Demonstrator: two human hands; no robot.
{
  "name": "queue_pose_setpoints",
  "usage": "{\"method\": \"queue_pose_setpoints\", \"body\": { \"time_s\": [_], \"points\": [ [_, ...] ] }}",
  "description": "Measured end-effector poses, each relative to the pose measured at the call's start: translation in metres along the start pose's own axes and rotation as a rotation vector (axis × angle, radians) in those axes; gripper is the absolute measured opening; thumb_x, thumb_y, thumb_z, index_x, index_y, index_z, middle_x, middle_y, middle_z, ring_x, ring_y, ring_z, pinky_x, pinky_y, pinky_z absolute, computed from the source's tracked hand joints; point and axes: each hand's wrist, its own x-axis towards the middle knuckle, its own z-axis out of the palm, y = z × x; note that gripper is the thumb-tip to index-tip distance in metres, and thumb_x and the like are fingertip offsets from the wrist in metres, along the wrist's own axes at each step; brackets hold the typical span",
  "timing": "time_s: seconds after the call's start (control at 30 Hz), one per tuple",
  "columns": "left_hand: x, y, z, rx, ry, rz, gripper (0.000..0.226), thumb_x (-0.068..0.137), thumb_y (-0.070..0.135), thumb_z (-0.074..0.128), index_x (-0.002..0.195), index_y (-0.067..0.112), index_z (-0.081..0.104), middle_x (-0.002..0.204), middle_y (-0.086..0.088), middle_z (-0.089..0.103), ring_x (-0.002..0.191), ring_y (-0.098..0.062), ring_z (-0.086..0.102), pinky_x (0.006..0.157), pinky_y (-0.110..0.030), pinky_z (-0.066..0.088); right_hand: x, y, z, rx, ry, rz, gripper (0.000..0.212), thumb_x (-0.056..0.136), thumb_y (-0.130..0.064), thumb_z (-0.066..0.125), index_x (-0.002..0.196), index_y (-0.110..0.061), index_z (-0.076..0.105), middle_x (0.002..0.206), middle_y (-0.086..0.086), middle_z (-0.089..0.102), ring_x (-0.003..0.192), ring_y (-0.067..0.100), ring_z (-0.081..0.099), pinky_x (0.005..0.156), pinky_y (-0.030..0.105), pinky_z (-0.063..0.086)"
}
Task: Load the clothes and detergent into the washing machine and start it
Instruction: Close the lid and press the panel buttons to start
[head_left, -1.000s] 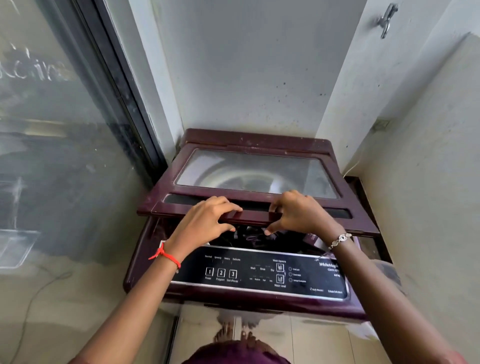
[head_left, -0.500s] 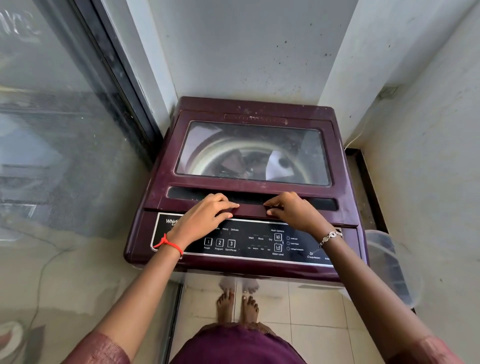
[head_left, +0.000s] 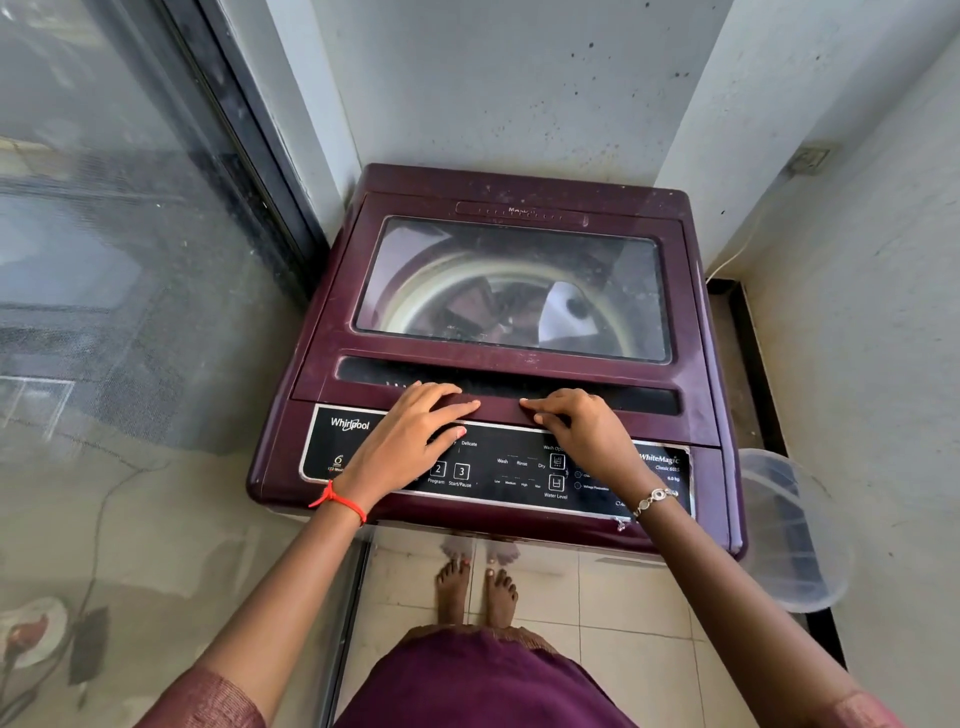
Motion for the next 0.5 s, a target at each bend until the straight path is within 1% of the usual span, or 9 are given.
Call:
{"method": "queue_pose_setpoints", "body": {
  "time_s": [0.07,0.2,0.3,0.37,0.43,0.5],
  "points": [
    [-0.002,-0.001,0.004,-0.008,0.009,-0.015,0.051,0.091,0.044,0.029,0.131,0.023,0.053,0.134,-0.006,0.051,0.128,-0.021,0.042,0.115,-0.030,0.013,-0.001,0.003,0.004,0.008,0.031,-0.027,0.025,0.090,-0.009,0.057,0.111,-0.017,0.068,0.095,0.006,0.068,0.089,0.028,0.058,0.081,0.042,0.046],
    [-0.002,0.000,0.009,-0.084,0.062,-0.055,0.048,0.092,0.042,0.029,0.128,0.024,0.055,0.135,-0.003,0.052,0.130,-0.017,0.042,0.116,-0.030,0.014,0.001,0.005,0.006,0.024,0.065,-0.034,0.024,0.089,-0.009,0.058,0.109,-0.016,0.069,0.089,0.008,0.065,0.084,0.027,0.052,0.079,0.042,0.045],
    [-0.001,-0.002,0.014,-0.091,0.097,-0.050,0.043,0.094,0.037,0.032,0.127,0.025,0.056,0.136,-0.001,0.052,0.131,-0.016,0.042,0.116,-0.030,0.016,0.002,0.007,0.006,0.029,0.080,-0.034,0.024,0.088,-0.009,0.060,0.109,-0.017,0.069,0.088,0.008,0.062,0.082,0.024,0.046,0.078,0.039,0.044],
    [-0.001,-0.003,0.015,-0.079,0.119,-0.039,0.035,0.096,0.030,0.040,0.127,0.025,0.056,0.138,-0.001,0.051,0.132,-0.015,0.041,0.116,-0.029,0.017,0.002,0.007,0.006,0.029,0.082,-0.023,0.024,0.088,-0.010,0.061,0.108,-0.018,0.069,0.090,0.008,0.060,0.085,0.025,0.045,0.079,0.036,0.043],
    [-0.001,-0.002,0.015,-0.081,0.134,-0.034,0.032,0.097,0.020,0.048,0.127,0.025,0.056,0.140,-0.001,0.050,0.134,-0.015,0.039,0.116,-0.029,0.017,0.002,0.006,0.006,0.008,0.078,-0.012,0.024,0.088,-0.012,0.061,0.109,-0.020,0.069,0.093,0.007,0.058,0.085,0.020,0.042,0.079,0.032,0.038],
    [-0.002,-0.001,0.015,-0.085,0.140,-0.032,0.033,0.096,0.016,0.049,0.127,0.025,0.056,0.141,-0.001,0.049,0.135,-0.015,0.038,0.116,-0.030,0.017,0.002,0.005,0.006,-0.016,0.077,-0.002,0.025,0.089,-0.014,0.059,0.111,-0.021,0.068,0.092,0.003,0.055,0.086,0.016,0.038,0.080,0.028,0.031]
  ]
}}
